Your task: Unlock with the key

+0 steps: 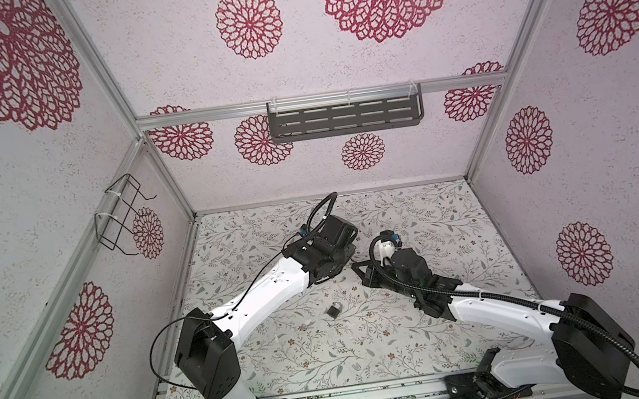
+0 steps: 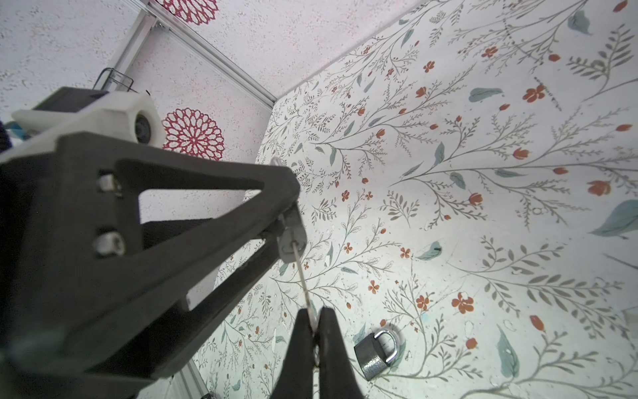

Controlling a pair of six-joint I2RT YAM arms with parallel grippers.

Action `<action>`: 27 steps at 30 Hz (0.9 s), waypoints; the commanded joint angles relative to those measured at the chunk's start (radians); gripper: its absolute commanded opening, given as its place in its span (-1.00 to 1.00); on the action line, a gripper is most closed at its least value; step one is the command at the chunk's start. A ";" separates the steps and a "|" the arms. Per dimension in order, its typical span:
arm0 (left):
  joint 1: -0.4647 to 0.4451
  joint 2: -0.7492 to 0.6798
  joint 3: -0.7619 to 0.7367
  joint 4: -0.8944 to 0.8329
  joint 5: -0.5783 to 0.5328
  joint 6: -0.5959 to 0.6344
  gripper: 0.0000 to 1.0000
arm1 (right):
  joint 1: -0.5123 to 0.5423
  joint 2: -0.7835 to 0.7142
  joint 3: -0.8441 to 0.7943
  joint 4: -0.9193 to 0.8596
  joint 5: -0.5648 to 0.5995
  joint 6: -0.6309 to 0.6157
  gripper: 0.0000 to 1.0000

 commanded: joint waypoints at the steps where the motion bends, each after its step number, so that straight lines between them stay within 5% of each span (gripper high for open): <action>1: -0.038 0.016 0.043 -0.002 0.014 -0.001 -1.00 | -0.009 -0.007 0.053 0.023 -0.024 -0.053 -1.00; 12: -0.064 0.032 0.053 -0.151 -0.071 0.002 -1.00 | -0.113 -0.023 0.108 0.149 -0.293 0.088 -1.00; 27: -0.063 -0.028 0.014 -0.079 -0.068 -0.112 -1.00 | -0.008 -0.024 0.116 -0.049 -0.055 0.030 -1.00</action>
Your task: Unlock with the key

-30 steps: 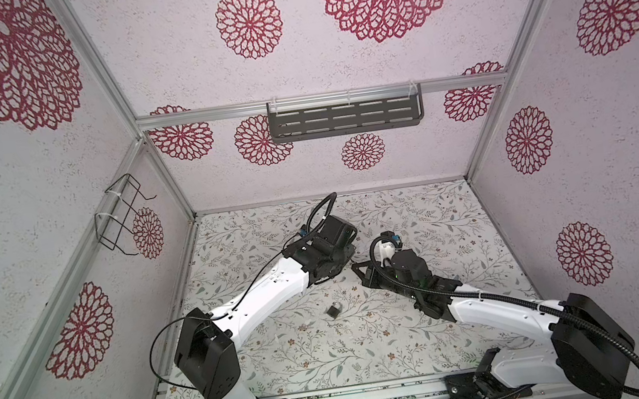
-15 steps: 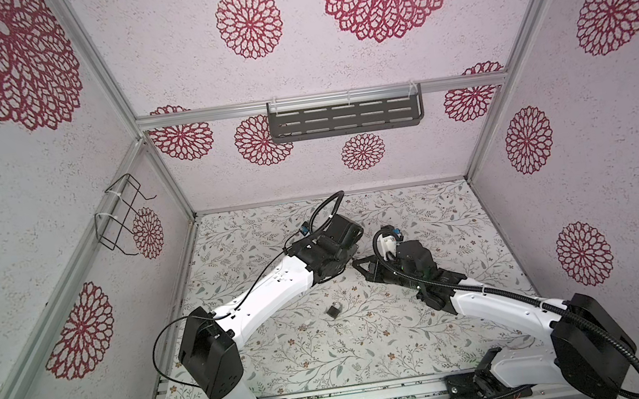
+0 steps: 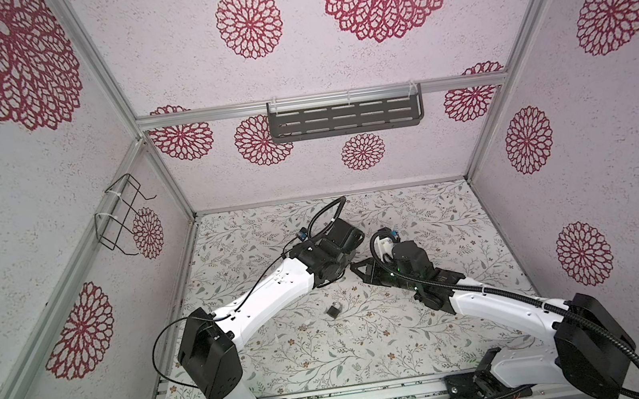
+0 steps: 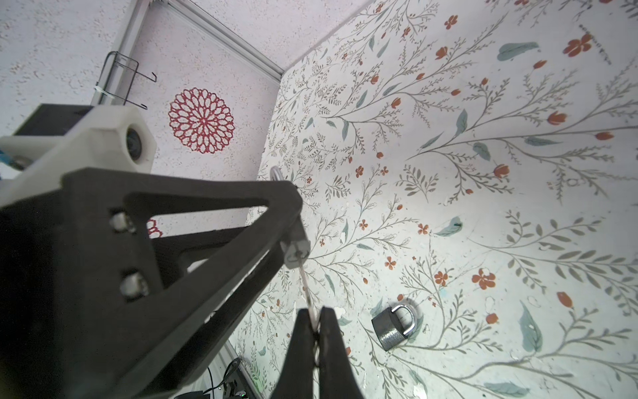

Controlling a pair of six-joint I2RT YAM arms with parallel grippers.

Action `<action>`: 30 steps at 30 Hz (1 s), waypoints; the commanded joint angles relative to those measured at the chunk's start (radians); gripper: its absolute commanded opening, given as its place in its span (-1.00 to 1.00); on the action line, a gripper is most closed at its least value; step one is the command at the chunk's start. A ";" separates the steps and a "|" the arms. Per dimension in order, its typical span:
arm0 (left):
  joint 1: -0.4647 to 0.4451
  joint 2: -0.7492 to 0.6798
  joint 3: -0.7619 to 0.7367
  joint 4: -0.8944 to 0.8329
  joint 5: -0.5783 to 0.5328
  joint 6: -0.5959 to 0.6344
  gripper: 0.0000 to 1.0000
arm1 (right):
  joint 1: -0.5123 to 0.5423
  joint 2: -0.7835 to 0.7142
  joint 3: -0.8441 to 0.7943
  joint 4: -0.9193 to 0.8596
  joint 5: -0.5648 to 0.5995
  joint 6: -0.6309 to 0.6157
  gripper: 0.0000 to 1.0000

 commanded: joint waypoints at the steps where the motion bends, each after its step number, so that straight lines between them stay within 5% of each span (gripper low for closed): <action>1: -0.022 -0.039 -0.009 0.033 0.036 -0.053 -1.00 | 0.017 -0.026 0.052 0.055 0.081 -0.024 -1.00; 10: -0.027 -0.060 -0.041 0.102 0.078 -0.091 -1.00 | 0.045 -0.015 0.015 0.096 0.182 -0.029 -1.00; 19: -0.046 -0.059 -0.081 0.107 0.130 -0.109 -1.00 | -0.017 0.008 0.072 0.165 0.038 0.115 -1.00; 23: -0.046 -0.064 -0.093 0.092 0.141 -0.103 -1.00 | 0.002 0.004 0.142 0.017 0.146 0.005 -1.00; 30: -0.036 -0.105 -0.097 0.014 0.045 -0.124 -1.00 | 0.035 -0.002 0.102 0.007 0.199 -0.026 -1.00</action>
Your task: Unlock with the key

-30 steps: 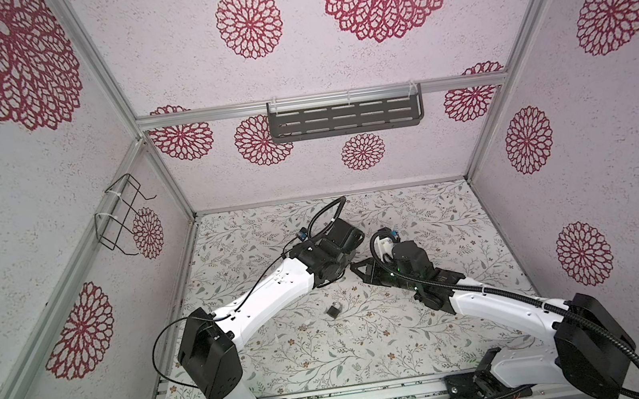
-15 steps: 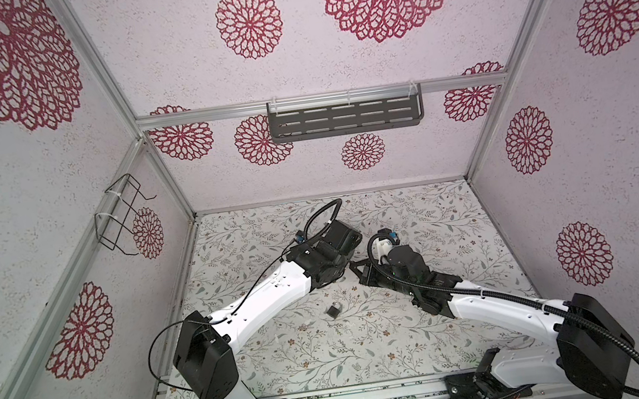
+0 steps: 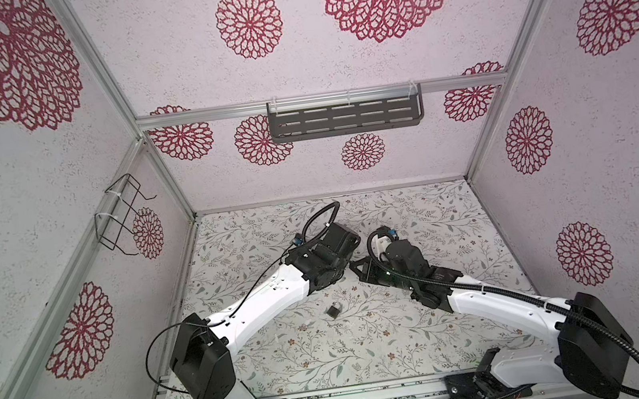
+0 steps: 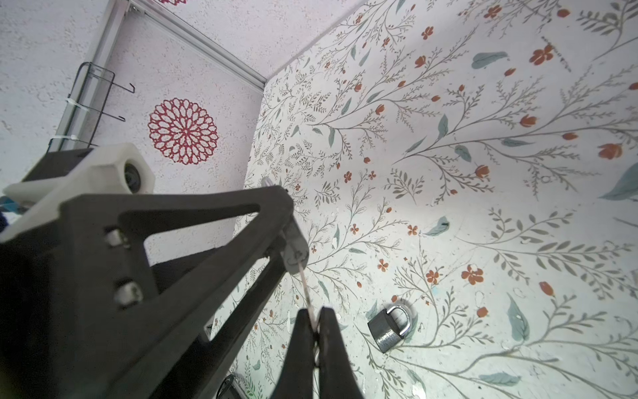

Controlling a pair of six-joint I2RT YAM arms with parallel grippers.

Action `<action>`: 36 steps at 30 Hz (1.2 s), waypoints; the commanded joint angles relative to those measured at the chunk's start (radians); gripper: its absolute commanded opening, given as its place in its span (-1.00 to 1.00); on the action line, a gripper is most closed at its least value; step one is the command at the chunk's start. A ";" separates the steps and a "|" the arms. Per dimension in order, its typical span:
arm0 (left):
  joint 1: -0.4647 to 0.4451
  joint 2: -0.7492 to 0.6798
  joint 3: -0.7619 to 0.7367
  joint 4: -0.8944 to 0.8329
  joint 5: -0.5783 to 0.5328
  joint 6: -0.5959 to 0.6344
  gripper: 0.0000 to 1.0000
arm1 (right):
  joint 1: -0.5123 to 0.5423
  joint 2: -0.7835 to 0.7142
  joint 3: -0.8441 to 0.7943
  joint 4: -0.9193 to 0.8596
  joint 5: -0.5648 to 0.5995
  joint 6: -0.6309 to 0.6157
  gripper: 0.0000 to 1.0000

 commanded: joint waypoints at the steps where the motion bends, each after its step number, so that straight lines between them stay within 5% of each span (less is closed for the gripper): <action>1: -0.031 -0.056 -0.021 -0.067 0.048 -0.026 -1.00 | 0.009 -0.013 0.035 0.089 0.106 -0.045 -1.00; 13: 0.014 -0.103 -0.084 0.031 0.031 -0.095 -1.00 | 0.061 0.012 0.063 -0.060 0.107 -0.019 -1.00; 30: 0.001 -0.109 -0.134 0.148 0.031 -0.175 -1.00 | 0.105 0.053 0.021 0.051 -0.026 0.081 -1.00; 36: 0.001 -0.106 -0.098 0.021 0.014 -0.122 -1.00 | 0.093 0.034 0.046 0.011 0.003 0.045 -1.00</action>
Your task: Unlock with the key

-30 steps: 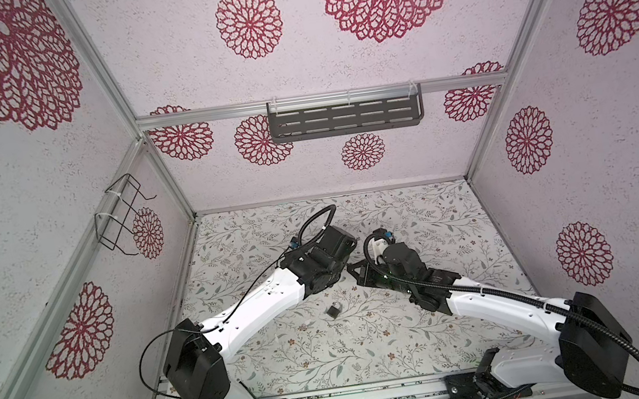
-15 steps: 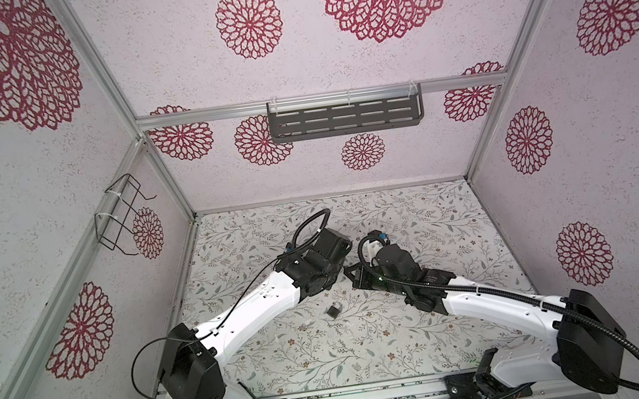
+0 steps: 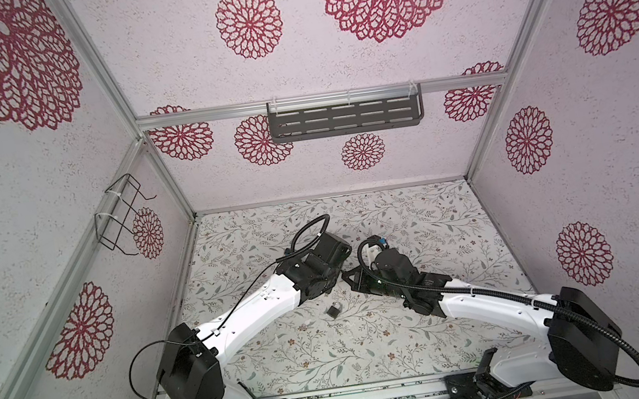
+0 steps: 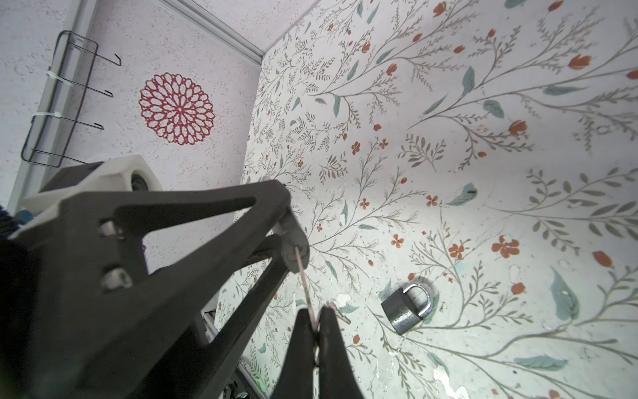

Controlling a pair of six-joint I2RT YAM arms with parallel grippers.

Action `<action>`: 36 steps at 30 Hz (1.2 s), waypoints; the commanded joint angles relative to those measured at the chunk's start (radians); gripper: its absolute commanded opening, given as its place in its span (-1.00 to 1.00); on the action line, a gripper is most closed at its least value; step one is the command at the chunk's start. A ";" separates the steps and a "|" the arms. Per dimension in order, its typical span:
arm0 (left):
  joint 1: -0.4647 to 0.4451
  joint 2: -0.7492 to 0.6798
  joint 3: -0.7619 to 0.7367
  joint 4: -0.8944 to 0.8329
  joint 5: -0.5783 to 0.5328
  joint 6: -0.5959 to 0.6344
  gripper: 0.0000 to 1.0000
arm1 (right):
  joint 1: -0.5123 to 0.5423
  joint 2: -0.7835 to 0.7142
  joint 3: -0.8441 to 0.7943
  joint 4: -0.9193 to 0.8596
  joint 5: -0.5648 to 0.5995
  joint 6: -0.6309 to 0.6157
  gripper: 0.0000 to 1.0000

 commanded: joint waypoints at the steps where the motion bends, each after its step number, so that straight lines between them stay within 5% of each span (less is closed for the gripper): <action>1: -0.019 -0.028 0.034 -0.025 0.004 0.015 -1.00 | 0.002 -0.023 0.047 -0.016 0.009 -0.035 -1.00; 6: -0.021 -0.040 0.033 -0.039 -0.040 0.069 -1.00 | -0.018 -0.043 0.059 -0.045 0.043 -0.085 -1.00; 10: -0.024 -0.026 0.077 -0.131 -0.103 0.122 -1.00 | -0.056 -0.029 0.056 0.027 -0.103 0.055 -1.00; 15: -0.026 -0.020 0.093 -0.112 -0.113 0.138 -1.00 | -0.051 -0.008 0.062 0.041 -0.110 0.093 -1.00; 27: 0.028 -0.060 0.068 -0.027 -0.049 0.127 -1.00 | 0.027 0.002 0.057 -0.075 0.033 -0.089 -1.00; 36: 0.050 -0.088 0.046 -0.001 -0.030 0.121 -1.00 | 0.042 -0.001 0.024 -0.066 0.032 -0.117 -1.00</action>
